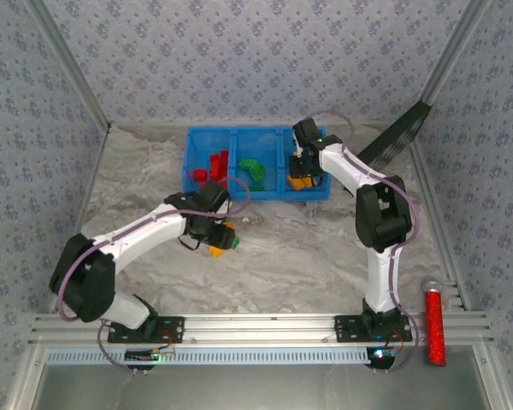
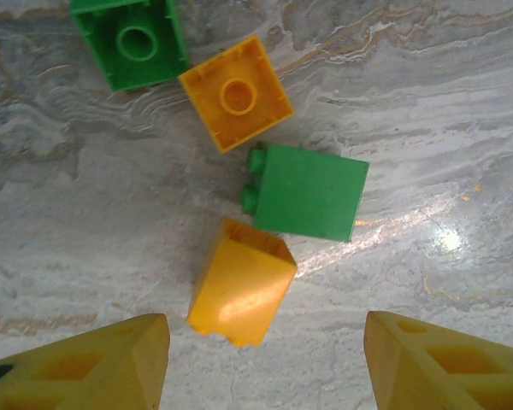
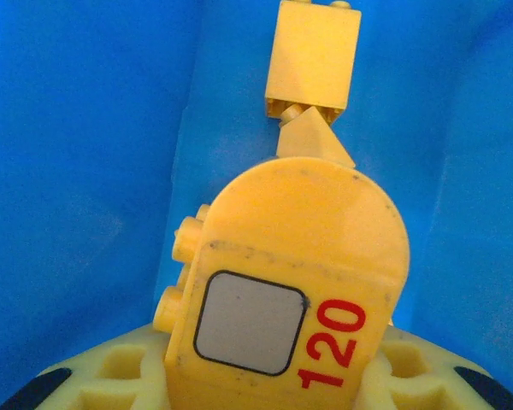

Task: Sort the legos into containers by color
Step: Place the lego in the container, then pick up the lego from the center of the table.

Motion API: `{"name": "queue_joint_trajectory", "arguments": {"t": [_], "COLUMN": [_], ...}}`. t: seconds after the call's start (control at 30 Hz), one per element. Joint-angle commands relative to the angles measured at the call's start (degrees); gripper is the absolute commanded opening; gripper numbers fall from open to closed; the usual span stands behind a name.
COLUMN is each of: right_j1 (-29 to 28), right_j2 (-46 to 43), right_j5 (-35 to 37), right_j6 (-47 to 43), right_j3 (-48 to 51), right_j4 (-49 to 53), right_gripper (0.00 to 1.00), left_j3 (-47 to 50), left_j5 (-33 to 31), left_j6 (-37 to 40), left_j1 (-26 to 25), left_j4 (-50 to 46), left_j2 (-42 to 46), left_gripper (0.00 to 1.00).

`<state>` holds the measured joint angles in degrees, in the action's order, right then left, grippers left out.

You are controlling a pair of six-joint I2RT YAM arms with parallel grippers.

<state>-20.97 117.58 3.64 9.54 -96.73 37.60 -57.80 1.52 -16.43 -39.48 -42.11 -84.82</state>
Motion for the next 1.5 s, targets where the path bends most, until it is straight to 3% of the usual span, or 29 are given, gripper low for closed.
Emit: {"name": "queue_joint_trajectory", "arguments": {"t": [0.0, 0.3, 0.67, 1.17, 1.47], "right_j1": [-0.1, -0.2, 0.0, 0.3, 0.4], "right_j2": [0.9, -1.1, -4.9, -7.5, -7.8], "right_j5": [-0.6, -2.3, -2.4, -1.5, -1.8], "right_j6": [-0.9, -1.9, -2.5, -2.8, -2.8], "right_j3": [-2.1, -2.3, -2.2, -2.8, -1.4], "right_j4": [1.4, 3.5, 5.1, 6.2, 5.4], "right_gripper": [0.29, 0.45, 0.55, 0.58, 0.59], "left_j3": [-2.3, -5.3, -6.1, -5.9, -6.2], "left_j5": [-2.3, -3.7, -2.3, 1.6, 0.3], "left_j6": [2.2, 3.8, 4.5, 4.6, 2.6], "left_j1": [-1.0, -1.6, -2.0, -3.2, -3.2], "left_j4": [0.2, 2.5, 5.6, 5.9, 7.2], "left_j2": [-3.1, -9.0, -14.3, -17.3, -18.1], "left_gripper": [0.62, 0.62, 0.62, 0.60, 0.58]}}
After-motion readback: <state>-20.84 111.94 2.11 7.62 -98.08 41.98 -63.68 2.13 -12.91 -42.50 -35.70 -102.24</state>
